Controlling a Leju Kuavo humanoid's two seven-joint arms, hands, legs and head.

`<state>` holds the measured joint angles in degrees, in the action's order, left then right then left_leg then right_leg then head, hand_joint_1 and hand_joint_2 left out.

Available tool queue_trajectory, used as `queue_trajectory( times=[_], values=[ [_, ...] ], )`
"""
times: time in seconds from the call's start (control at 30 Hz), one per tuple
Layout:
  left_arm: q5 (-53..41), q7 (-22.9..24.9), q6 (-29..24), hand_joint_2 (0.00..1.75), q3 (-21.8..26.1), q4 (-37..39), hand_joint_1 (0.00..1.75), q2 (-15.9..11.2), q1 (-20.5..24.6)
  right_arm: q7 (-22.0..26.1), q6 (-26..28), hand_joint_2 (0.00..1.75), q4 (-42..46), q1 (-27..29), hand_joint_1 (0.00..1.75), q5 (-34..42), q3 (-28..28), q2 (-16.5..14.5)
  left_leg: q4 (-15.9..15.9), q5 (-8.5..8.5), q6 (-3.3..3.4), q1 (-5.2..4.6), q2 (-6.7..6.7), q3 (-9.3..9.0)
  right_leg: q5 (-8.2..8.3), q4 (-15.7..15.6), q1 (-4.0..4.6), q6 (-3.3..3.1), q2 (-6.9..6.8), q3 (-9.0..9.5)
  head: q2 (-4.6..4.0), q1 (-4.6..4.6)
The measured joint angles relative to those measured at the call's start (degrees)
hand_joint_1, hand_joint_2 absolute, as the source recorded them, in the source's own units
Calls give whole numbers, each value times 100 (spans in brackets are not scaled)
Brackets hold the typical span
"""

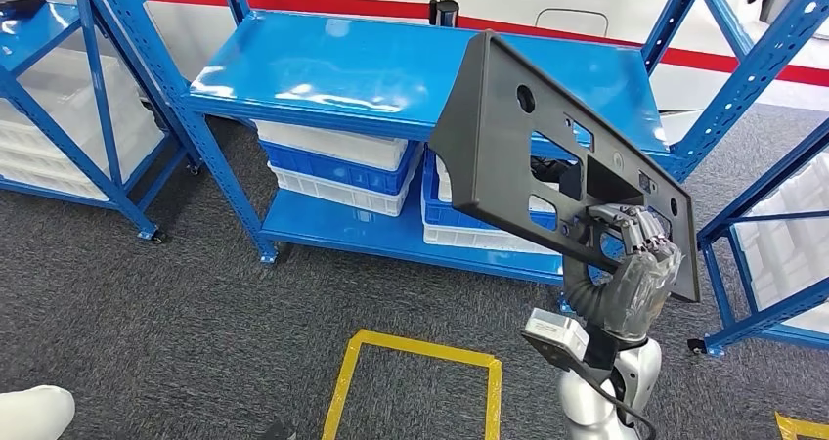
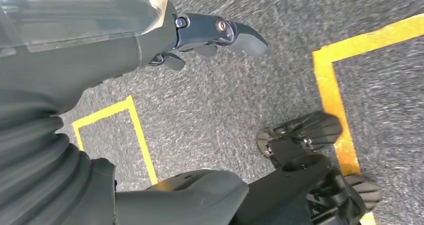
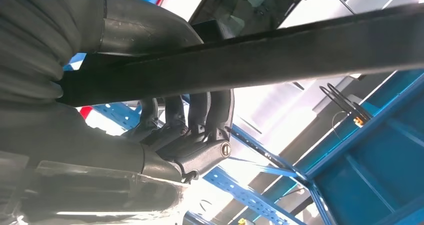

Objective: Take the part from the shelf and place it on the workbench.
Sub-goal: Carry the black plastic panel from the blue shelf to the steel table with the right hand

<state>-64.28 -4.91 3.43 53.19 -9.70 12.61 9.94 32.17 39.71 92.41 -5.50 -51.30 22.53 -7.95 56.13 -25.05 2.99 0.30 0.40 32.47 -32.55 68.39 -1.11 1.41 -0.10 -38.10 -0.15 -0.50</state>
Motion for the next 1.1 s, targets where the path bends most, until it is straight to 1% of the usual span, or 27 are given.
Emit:
queue_trajectory(
  times=[0.03, 0.07, 0.1, 0.13, 0.17, 0.2, 0.23, 0.3, 0.37, 0.4, 0.43, 0.5, 0.53, 0.57, 0.6, 0.63, 0.7, 0.73, 0.77, 0.83, 0.87, 0.9, 0.93, 0.97, 1.03, 1.07, 1.1],
  values=[
    [15, -2, -9, 175, 8, 0, 0, 1, -1, 0, 0, 175, 0, 1, 175, 15, -1, 10, 4, 53, 2, -7, 3, 76, -127, 307, -1, 8, 0, -69, 0, 4],
    [22, -4, -12, 175, 14, 0, 0, 1, -2, -1, 0, 175, 0, -2, 175, 27, -1, 20, 10, 105, -3, -12, 5, 152, -149, 455, -2, 44, 0, -56, 0, 5],
    [25, -5, -14, 175, 17, 0, 0, 0, -2, -2, 0, 175, 0, -10, 175, 34, 0, 28, 19, 157, -15, -14, 6, 228, -72, 399, -3, 100, -1, 61, 0, 8],
    [25, -7, -15, 175, 18, 0, 0, 0, -2, -8, 0, 175, 0, -26, 175, 33, 1, 34, 36, 205, -33, -14, 5, 300, 62, 137, -9, 159, -2, 284, 0, 8],
    [22, -8, -12, 175, 19, 0, 0, 0, -1, -18, 0, 175, 1, -51, 175, 29, 2, 39, 64, 244, -56, -14, 4, 364, 158, -266, -19, 197, -4, 562, 0, 9],
    [20, -9, -9, 175, 19, 0, 0, -1, -1, -31, 0, 175, 3, -83, 175, 25, 3, 42, 99, 276, -83, -22, 5, 424, 193, -683, -14, 202, -1, 843, 0, 9],
    [17, -10, -5, 175, 19, 0, 0, -2, 0, -45, 1, 175, 8, -110, 175, 21, 5, 44, 127, 308, -114, -30, 5, 463, 189, -982, -2, 183, 3, 1026, 0, 3],
    [15, -13, 0, 175, 20, 0, 0, -4, 0, -63, 2, 175, 21, -144, 175, 20, 6, 54, 158, 378, -174, -41, 6, 504, 144, -1190, 36, 109, 18, 1111, 0, -4],
    [11, -14, 1, 175, 21, 0, 0, -10, -5, -69, 2, 175, 31, -158, 175, 17, 4, 67, 183, 384, -237, -17, -9, 533, 210, -1178, 8, 15, 15, 1045, 0, -5],
    [8, -14, 2, 175, 21, 0, 0, -13, -8, -71, 2, 175, 34, -166, 175, 10, 3, 70, 271, 266, -269, -1, -17, 576, 256, -1179, -7, -41, 8, 1021, 0, -13],
    [0, -14, 2, 175, 21, 0, 0, -16, -10, -72, 2, 175, 40, -174, 175, 1, -1, 70, 461, 54, -301, 13, -27, 648, 310, -1184, -27, -100, 0, 990, 0, -17],
    [-23, -21, 4, 175, 21, 0, 0, -17, -11, -72, 2, 175, 50, -179, 175, -25, -13, 70, 1149, -501, -355, 33, -33, 850, 419, -1178, -23, -165, -8, 878, 0, -31],
    [-35, -25, 4, 175, 21, 0, 0, -17, -12, -70, 2, 175, 54, -174, 175, -37, -23, 70, 1500, -683, -374, 41, -34, 926, 471, -1174, -19, -174, -9, 815, 0, -30],
    [-43, -28, 4, 175, 21, 0, 0, -17, -13, -69, 2, 175, 55, -169, 175, -48, -33, 72, 1726, -748, -387, 49, -33, 936, 519, -1170, -15, -168, -9, 749, 0, -31],
    [-48, -31, 4, 175, 21, 0, 0, -17, -14, -68, 2, 175, 55, -163, 175, -57, -44, 73, 1760, -700, -392, 57, -32, 852, 562, -1166, -13, -154, -8, 690, 0, -31],
    [-52, -33, 6, 175, 21, 0, 0, -18, -13, -66, 3, 175, 58, -156, 175, -67, -57, 73, 1579, -581, -387, 65, -32, 664, 599, -1161, -13, -137, -6, 640, 0, -31],
    [-73, -39, 11, 175, 21, 0, 0, -21, -3, -57, 4, 175, 90, -130, 175, -95, -92, 73, 818, -376, -350, 72, -44, 80, 662, -1149, -6, -89, -2, 567, 0, -33],
    [-84, -42, 15, 175, 20, 0, 0, -22, 4, -49, 5, 175, 116, -115, 175, -110, -112, 72, 467, -342, -327, 64, -55, -160, 694, -1143, 2, -57, -3, 540, 0, -29],
    [-95, -44, 17, 175, 20, 0, 0, -24, 9, -36, 6, 175, 142, -103, 175, -126, -130, 72, 230, -344, -308, 48, -64, -308, 727, -1139, 8, -17, -6, 519, 0, -29],
    [-108, -46, 20, 175, 20, 1, 0, -26, 7, 4, 7, 175, 180, -73, 175, -146, -157, 71, 103, -338, -255, 11, -68, -331, 803, -1147, 10, 78, -14, 478, 0, -26],
    [-112, -46, 22, 175, 20, 1, 0, -26, 5, 24, 8, 175, 195, -50, 175, -149, -175, 73, 80, -296, -202, 8, -53, -302, 803, -1128, 5, 114, -18, 450, 0, -29],
    [-115, -45, 24, 175, 21, 2, 0, -26, 5, 39, 8, 175, 208, -25, 175, -148, -197, 74, 57, -242, -136, 9, -40, -262, 734, -1051, 6, 125, -16, 388, 0, -22],
    [-116, -44, 26, 175, 21, 2, 0, -26, 8, 46, 9, 175, 219, -5, 175, -143, -219, 77, 33, -176, -67, 12, -25, -209, 583, -871, 10, 109, -13, 291, 0, -11],
    [-116, -43, 26, 175, 21, 2, 0, -25, 13, 48, 9, 175, 225, 8, 175, -137, -239, 82, 21, -113, -20, 14, -11, -145, 359, -579, 7, 67, -10, 168, 0, -1],
    [-115, -41, 26, 175, 21, 2, 0, -28, 18, 46, 9, 175, 227, 24, 175, -123, -261, 98, 25, 2, 21, -4, 2, 9, -57, 143, 8, 18, -4, -71, 0, 19],
    [-115, -40, 26, 175, 21, 2, 0, -28, 17, 45, 9, 175, 227, 31, 175, -117, -268, 109, 27, 63, 22, -11, 8, 91, -137, 389, 7, 38, -4, -105, 0, 20],
    [-114, -39, 26, 175, 21, 2, 0, -29, 17, 45, 9, 175, 227, 34, 175, -109, -273, 118, 32, 123, 16, -16, 12, 173, -115, 466, 6, 83, -4, -53, 0, 21]
  ],
)
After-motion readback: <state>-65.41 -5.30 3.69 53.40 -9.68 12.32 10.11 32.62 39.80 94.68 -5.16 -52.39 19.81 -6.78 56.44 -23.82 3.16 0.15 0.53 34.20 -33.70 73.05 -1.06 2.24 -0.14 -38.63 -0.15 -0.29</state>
